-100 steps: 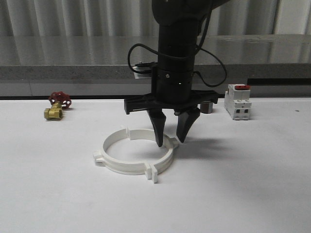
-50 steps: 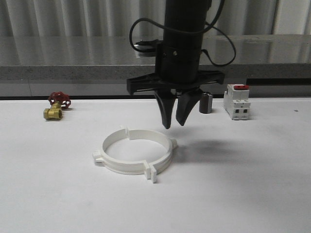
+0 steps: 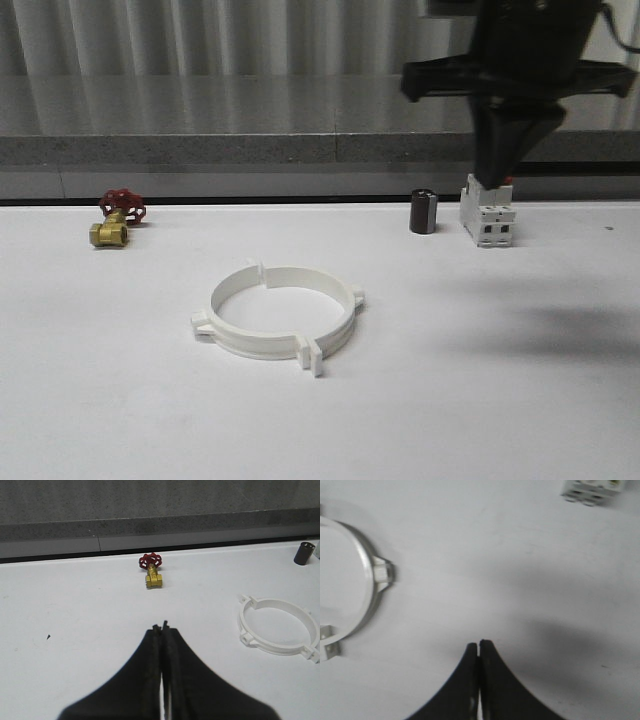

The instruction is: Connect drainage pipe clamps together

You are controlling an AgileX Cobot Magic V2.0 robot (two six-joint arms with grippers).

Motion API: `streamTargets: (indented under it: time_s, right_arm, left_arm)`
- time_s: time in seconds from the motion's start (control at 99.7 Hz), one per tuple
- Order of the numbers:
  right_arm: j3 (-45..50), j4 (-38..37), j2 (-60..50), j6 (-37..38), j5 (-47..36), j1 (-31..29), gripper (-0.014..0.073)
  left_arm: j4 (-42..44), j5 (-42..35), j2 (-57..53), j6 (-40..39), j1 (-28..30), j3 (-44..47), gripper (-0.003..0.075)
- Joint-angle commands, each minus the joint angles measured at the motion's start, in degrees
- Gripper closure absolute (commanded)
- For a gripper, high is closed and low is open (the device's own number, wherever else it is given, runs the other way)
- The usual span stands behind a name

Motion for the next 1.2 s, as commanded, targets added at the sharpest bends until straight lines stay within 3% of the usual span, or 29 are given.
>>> streamTargets:
  time_s: [0.0,0.431,0.813,0.823,1.194]
  right_arm:
    - [1.7,-0.8,-6.3,-0.6,-3.0,-3.4,0.0661]
    - [21.2,-1.2,-24.8,-0.6,-11.2,-18.2,0.0661]
    - [35.7,-5.4,-44.7,-0.6,-18.2,-19.4,0.0661]
    - [50.9,-5.5,-65.8,-0.1,-33.4,-19.4,0.0661]
    - [64.8,-5.7,-84.2,-0.1,-43.4,-19.6,0.0661]
  left_arm:
    - [-0.9,-3.9,0.5,-0.1,0.0,-1.4,0.0740]
    - [-0.9,-3.9,0.5,-0.1,0.0,-1.4,0.0740]
    - [-0.9,-3.9,0.5,-0.1,0.0,-1.4,0.0740]
    - [-0.9,-3.9,0.5,-0.1,0.0,-1.4,0.0740]
    - [-0.9,-3.9,0.5,-0.1,0.0,-1.4,0.0740]
